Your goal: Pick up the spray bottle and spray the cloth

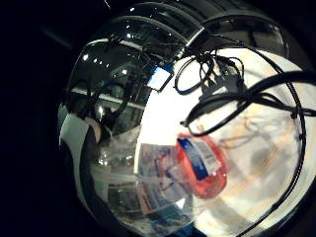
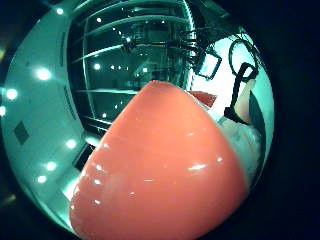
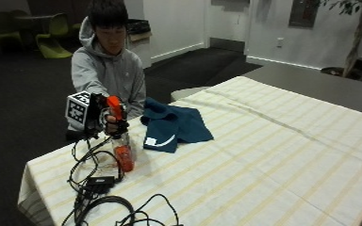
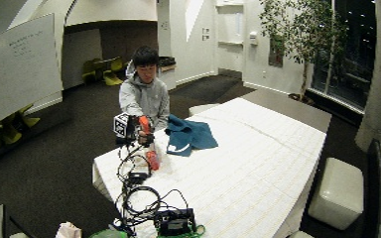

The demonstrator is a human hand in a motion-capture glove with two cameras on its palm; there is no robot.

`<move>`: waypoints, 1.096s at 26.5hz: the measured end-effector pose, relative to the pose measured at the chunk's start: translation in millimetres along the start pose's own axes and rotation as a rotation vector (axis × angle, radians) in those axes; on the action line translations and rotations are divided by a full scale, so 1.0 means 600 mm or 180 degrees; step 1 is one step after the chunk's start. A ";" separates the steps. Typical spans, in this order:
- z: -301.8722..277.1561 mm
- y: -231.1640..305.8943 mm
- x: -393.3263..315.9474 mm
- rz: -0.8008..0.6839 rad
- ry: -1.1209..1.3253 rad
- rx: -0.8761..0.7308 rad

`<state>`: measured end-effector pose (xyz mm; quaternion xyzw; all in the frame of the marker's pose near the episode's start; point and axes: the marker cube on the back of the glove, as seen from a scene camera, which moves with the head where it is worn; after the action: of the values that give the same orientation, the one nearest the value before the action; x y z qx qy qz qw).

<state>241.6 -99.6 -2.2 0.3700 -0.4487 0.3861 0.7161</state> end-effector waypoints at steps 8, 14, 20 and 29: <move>0.010 0.006 -0.025 -0.0364 0.0195 -0.0585; 0.016 0.048 -0.123 -0.1242 0.0940 -0.2251; 0.044 0.141 -0.203 -0.2097 0.1946 -0.3575; 0.089 0.268 -0.222 -0.2644 0.3613 -0.4447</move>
<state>40.1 -106.8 -79.2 -0.2473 -0.0006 -0.1269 0.9606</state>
